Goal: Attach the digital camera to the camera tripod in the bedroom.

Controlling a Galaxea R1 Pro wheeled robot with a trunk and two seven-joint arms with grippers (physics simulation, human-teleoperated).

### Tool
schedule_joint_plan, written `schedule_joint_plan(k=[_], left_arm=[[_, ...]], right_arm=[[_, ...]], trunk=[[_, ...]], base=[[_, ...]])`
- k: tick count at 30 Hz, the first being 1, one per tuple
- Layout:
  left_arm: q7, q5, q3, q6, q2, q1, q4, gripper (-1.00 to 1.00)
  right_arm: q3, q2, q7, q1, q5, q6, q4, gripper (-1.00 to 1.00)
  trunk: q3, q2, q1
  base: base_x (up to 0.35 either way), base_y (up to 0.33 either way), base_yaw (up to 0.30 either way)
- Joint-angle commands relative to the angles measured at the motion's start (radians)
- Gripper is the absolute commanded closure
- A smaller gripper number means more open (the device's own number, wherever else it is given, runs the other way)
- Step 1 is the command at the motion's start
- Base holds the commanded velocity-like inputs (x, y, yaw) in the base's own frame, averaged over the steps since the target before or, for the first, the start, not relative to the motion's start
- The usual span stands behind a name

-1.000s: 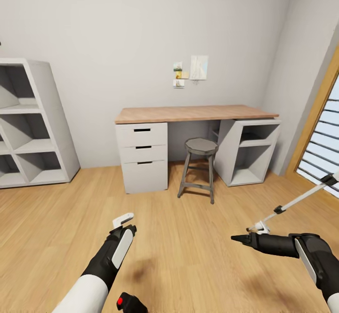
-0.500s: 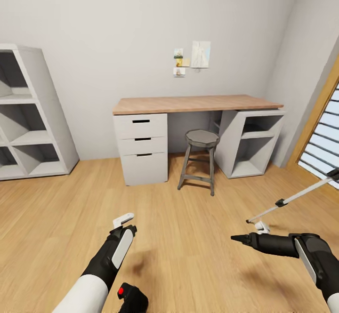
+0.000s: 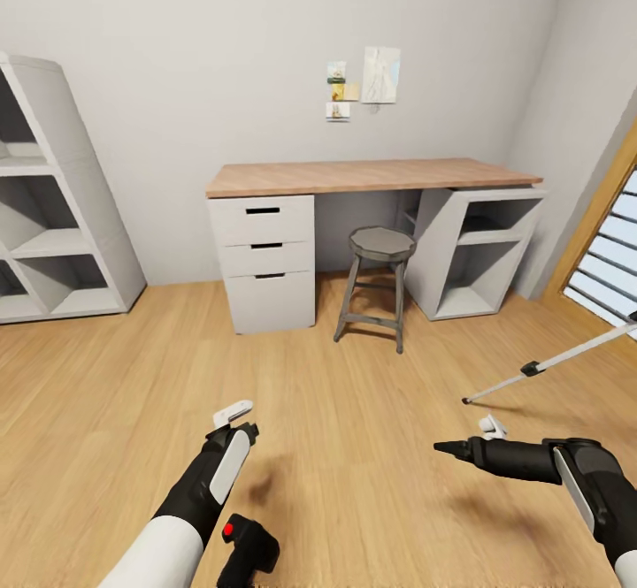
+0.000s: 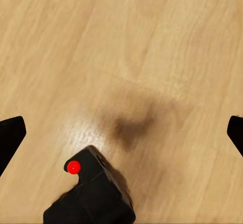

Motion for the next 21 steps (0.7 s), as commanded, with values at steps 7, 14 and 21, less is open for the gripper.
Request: schedule_joint_plan(k=[7, 14, 21], left_arm=[[0.006, 0.008, 0.0, 0.002, -0.001, 0.0, -0.002, -1.0], [0.006, 0.027, 0.0, -0.001, -0.001, 0.0, -0.002, -1.0], [0.006, 0.143, 0.001, -0.01, -0.001, 0.0, -0.001, -1.0]], right_arm=[[-0.001, 0.0, 0.003, -0.001, -0.001, 0.008, 0.0, -1.0], [-0.001, -0.001, 0.003, -0.001, -0.001, 0.009, 0.0, -1.0], [-0.001, -0.001, 0.003, -0.001, 0.0, 0.011, 0.0, -1.0]], trunk=[[-0.028, -0.002, 0.003], [-0.055, -0.004, 0.006], [-0.082, -0.005, 0.009]], base=[[0.0, 0.0, 0.0], [0.0, 0.0, 0.0], [0.0, 0.0, 0.0]])
